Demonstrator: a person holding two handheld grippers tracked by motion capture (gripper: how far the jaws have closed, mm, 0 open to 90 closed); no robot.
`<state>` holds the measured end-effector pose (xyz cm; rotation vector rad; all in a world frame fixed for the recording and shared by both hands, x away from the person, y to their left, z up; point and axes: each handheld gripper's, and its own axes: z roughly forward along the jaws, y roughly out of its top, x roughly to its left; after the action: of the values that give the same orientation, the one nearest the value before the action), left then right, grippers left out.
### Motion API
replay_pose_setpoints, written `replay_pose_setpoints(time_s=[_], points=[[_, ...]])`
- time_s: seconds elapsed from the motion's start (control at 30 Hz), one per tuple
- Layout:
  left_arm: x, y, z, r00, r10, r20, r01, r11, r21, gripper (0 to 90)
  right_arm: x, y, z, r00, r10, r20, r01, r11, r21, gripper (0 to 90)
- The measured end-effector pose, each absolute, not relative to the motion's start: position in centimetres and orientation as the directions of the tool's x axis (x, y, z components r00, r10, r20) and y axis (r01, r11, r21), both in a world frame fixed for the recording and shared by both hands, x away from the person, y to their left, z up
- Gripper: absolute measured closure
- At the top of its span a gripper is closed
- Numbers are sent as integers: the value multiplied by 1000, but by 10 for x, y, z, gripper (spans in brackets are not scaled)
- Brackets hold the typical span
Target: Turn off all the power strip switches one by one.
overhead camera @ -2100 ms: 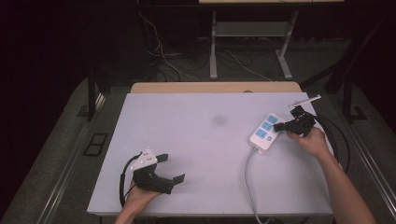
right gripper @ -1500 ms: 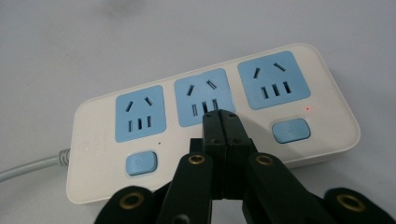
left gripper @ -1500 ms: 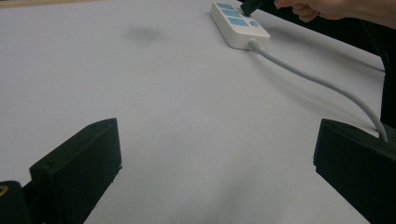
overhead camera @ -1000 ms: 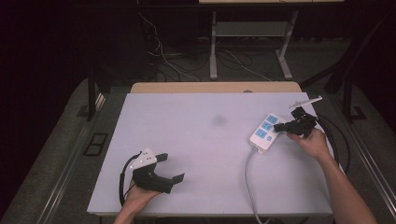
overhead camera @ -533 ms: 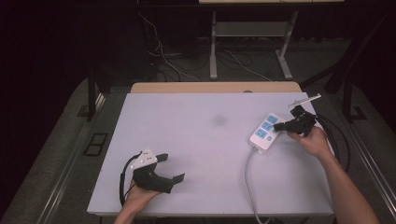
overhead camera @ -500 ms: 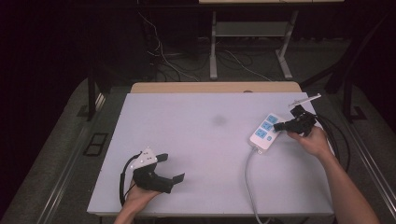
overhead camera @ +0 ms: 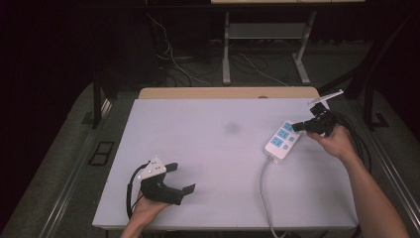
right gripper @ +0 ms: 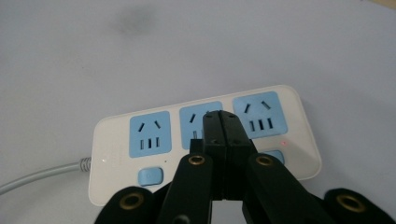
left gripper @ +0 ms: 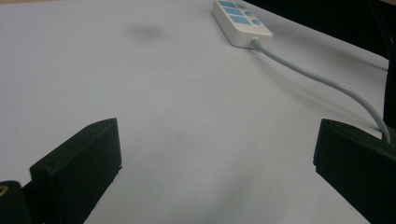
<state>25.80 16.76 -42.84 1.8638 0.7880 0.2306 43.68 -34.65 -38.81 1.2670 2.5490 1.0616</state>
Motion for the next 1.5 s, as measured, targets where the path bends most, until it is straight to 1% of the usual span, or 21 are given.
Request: replay_pose_setpoints(time_s=[0.37, 0.67, 0.9, 1.33, 1.5], points=[[258, 168, -429, 764, 614, -200, 414, -229, 881, 0, 449, -356, -379, -624, 755, 202, 667, 380, 641, 900], [258, 167, -429, 764, 613, -200, 415, -229, 881, 0, 458, -361, -383, -593, 775, 218, 682, 340, 648, 900], [258, 168, -429, 764, 614, -200, 415, -229, 881, 0, 463, -361, -392, -580, 784, 222, 703, 344, 622, 900], [258, 168, -429, 763, 614, -200, 414, -228, 881, 0, 465, -359, -404, -579, 788, 209, 727, 384, 568, 900], [257, 168, -429, 762, 616, -199, 414, -228, 881, 0, 466, -357, -411, -575, 792, 206, 744, 402, 533, 900]])
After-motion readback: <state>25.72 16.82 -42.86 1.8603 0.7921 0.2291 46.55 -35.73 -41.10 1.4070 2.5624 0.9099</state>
